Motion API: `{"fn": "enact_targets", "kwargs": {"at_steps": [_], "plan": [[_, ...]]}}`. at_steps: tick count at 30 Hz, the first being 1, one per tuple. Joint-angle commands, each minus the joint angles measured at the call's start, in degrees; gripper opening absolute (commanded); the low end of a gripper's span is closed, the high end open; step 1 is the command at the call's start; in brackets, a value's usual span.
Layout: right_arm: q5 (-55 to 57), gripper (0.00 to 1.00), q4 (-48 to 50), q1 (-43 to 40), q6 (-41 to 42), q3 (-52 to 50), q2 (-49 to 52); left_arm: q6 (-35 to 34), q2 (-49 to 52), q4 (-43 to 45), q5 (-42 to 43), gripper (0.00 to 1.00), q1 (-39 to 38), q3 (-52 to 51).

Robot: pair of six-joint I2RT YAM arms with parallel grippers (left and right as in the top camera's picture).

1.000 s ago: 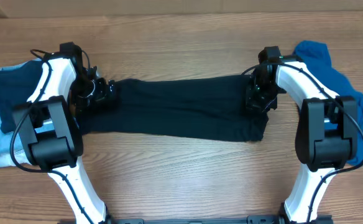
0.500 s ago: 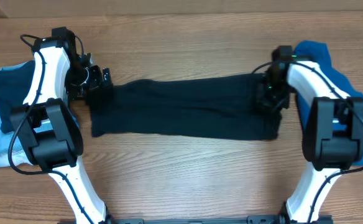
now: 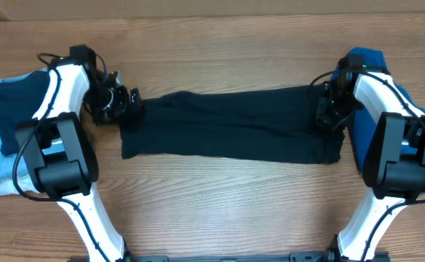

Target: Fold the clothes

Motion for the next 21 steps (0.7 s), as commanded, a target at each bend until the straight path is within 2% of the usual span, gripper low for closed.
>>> {"fn": "enact_targets", "kwargs": {"at_steps": [1,6,10,13,15,17,21], "plan": [[6.4,0.30,1.0,-1.2,-0.1,-1.4,2.8,1.4,0.2,2.8,2.0,1.00,-0.7,-5.7],[6.4,0.30,-0.1,-1.2,-0.1,-1.4,2.8,1.4,0.2,7.4,1.9,0.98,-0.7,-11.4],[6.4,0.30,-1.0,-1.2,-0.1,-1.4,2.8,2.4,0.2,8.0,1.9,0.49,-0.7,-11.5],[6.4,0.30,-1.3,-1.2,-0.1,-1.4,2.8,2.4,0.2,8.3,1.9,0.18,-0.5,-11.2],[6.4,0.30,-1.3,-1.2,-0.1,-1.4,2.8,2.4,0.1,7.5,1.5,0.05,0.0,-9.8],[6.3,0.30,-1.7,-1.2,-0.1,-1.3,2.8,2.4,-0.3,2.1,-4.0,0.04,0.9,-4.2],[1.1,0.30,-3.7,-1.2,-0.1,1.9,0.1,2.2,-0.8,-3.9,-7.8,0.04,1.9,5.2]]}}
